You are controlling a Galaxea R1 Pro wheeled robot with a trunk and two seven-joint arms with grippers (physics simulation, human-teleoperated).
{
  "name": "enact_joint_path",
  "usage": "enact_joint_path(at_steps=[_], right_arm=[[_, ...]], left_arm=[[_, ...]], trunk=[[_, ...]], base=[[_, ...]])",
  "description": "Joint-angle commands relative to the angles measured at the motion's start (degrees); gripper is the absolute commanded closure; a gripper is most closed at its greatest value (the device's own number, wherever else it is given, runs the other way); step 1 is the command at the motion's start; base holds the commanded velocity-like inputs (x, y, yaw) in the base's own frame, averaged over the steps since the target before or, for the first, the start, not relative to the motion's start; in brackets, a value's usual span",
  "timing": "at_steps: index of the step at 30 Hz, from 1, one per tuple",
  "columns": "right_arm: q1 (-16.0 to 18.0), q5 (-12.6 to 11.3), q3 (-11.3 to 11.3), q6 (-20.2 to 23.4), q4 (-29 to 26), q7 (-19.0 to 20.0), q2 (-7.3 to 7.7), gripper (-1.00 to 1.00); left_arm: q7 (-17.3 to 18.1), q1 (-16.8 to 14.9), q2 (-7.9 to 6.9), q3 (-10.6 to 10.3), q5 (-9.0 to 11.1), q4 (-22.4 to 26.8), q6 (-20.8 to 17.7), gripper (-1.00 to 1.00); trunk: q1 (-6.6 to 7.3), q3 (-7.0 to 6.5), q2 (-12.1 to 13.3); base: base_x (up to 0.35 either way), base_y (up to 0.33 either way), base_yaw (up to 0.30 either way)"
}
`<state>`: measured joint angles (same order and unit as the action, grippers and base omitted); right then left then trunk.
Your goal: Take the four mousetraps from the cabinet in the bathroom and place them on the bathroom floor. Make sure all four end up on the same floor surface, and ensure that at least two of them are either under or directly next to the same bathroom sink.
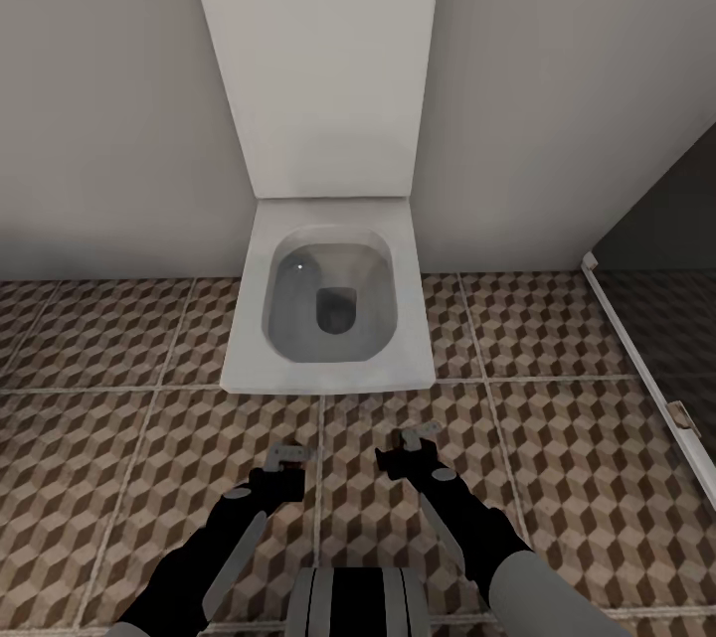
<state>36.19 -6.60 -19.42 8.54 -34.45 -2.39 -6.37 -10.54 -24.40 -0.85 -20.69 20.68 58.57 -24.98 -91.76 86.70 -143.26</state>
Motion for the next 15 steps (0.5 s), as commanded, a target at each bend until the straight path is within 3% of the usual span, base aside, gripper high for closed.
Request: enact_joint_path(at_steps=[1, 4, 15], right_arm=[[0.02, -0.52, -0.26, 0.26, -0.09, -0.25, 0.04, -1.0], [0.02, -0.29, -0.27, 0.15, -0.09, -0.25, 0.04, -1.0], [0.02, -0.25, -0.38, -3.17, -0.13, -0.25, 0.04, -1.0]], left_arm=[[-0.53, -0.03, -0.06, -0.22, 0.6, -0.25, -0.14, 1.0], [-0.54, -0.03, 0.03, -0.13, 0.59, -3.09, 0.04, 1.0], [-0.53, -0.03, 0.06, -0.13, 0.5, -5.15, 3.88, 1.0]], trunk=[[0.01, 0.03, -0.01], [0.01, 0.03, -0.01], [0.01, 0.03, -0.01]], base=[[0.0, 0.0, 0.0], [0.0, 0.0, 0.0], [0.0, 0.0, 0.0]])
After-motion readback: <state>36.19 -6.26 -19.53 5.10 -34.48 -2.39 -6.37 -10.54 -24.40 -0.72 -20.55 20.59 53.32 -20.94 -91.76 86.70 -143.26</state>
